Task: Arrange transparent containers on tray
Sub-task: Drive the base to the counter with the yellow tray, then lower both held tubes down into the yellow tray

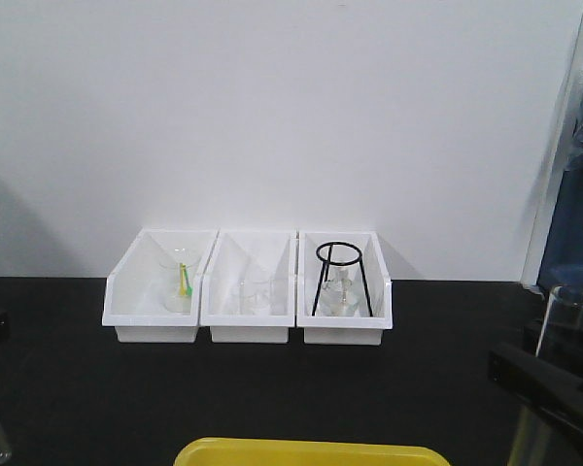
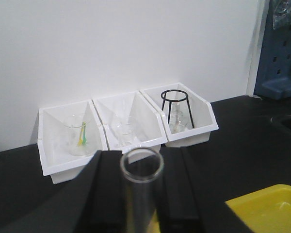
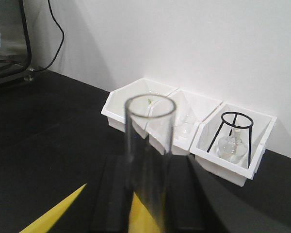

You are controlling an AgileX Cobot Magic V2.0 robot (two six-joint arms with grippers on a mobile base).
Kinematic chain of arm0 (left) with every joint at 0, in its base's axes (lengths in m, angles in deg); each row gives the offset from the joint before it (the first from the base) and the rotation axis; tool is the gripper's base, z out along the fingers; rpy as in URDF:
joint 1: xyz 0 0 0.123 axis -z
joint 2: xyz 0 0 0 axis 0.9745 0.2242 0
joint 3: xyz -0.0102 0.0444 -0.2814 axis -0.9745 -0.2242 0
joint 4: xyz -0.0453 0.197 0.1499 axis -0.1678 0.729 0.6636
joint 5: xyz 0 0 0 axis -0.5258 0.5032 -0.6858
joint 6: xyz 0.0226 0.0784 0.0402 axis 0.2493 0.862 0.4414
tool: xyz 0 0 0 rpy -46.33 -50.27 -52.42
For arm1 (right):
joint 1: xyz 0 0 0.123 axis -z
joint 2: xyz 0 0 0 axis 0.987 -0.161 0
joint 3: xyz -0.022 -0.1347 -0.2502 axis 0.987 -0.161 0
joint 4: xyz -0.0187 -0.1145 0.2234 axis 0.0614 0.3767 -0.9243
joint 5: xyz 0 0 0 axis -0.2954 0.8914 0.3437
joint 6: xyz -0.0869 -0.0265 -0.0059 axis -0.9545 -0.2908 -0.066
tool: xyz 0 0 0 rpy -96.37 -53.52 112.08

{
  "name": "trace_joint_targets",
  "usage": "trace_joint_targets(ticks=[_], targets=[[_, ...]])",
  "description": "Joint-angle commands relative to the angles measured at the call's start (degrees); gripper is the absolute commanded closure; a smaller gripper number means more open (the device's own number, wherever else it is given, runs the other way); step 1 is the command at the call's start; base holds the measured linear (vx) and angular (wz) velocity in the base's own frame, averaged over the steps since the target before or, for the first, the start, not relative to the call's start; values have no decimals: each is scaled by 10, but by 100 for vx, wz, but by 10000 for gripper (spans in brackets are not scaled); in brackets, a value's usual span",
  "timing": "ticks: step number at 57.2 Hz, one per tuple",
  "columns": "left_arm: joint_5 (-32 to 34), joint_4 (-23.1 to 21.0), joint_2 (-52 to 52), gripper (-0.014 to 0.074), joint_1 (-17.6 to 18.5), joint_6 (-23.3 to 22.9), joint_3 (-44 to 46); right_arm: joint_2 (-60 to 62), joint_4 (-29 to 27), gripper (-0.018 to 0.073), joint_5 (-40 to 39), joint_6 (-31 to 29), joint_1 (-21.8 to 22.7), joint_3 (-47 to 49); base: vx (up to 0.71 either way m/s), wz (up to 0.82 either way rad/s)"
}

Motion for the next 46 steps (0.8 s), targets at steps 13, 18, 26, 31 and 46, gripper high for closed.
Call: trace_joint_targets(ticks=[13, 18, 26, 31, 46], targets=[[57, -3, -3, 483, 3, -3, 15, 2, 2, 466, -62, -5, 3, 18, 0, 0], [56, -3, -3, 483, 3, -3, 15, 2, -2, 466, -61, -5, 1, 18, 0, 0], [57, -3, -3, 483, 3, -3, 15, 2, -1, 466, -61, -5, 1, 18, 0, 0], [56, -3, -3, 483, 3, -3, 15, 2, -2, 466, -61, -5, 1, 18, 0, 0], [57, -3, 5, 483, 3, -3, 15, 2, -2, 466, -61, -5, 1, 18, 0, 0]])
